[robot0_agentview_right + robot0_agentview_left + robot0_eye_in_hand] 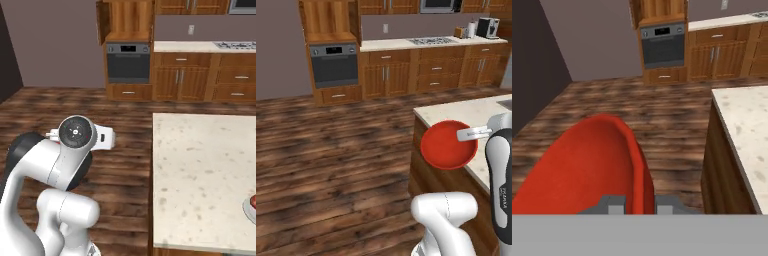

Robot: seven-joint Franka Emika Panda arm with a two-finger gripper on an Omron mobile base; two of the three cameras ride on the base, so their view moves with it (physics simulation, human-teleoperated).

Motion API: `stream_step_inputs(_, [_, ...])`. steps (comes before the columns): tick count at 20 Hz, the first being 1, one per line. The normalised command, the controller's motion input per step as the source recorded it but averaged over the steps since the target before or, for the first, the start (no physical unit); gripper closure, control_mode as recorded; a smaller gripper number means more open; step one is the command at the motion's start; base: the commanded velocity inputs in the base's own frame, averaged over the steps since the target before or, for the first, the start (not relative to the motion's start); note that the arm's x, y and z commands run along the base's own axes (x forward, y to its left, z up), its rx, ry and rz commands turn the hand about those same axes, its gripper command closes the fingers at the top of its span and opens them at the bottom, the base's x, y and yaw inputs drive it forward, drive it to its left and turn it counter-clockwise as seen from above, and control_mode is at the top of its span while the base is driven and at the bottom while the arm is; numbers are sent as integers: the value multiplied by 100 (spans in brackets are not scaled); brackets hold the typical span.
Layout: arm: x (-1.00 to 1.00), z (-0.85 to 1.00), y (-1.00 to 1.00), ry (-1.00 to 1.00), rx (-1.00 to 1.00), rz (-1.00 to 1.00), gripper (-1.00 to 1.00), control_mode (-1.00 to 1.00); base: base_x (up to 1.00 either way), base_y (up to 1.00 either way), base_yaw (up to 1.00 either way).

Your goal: Take the smaller bowl and place it next to the appetizer plate on the dining counter , and place the larger bowl next to the plate with cooked food.

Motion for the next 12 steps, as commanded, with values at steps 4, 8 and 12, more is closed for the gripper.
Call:
stream_step_inputs(4, [0,0,0,0,0,0,100,100,-100,-36,0])
stream_step_inputs(8, [0,0,0,0,0,0,100,100,-100,-61,0])
stream_step_inputs(12, [0,0,0,0,0,0,100,100,-86,-81,0])
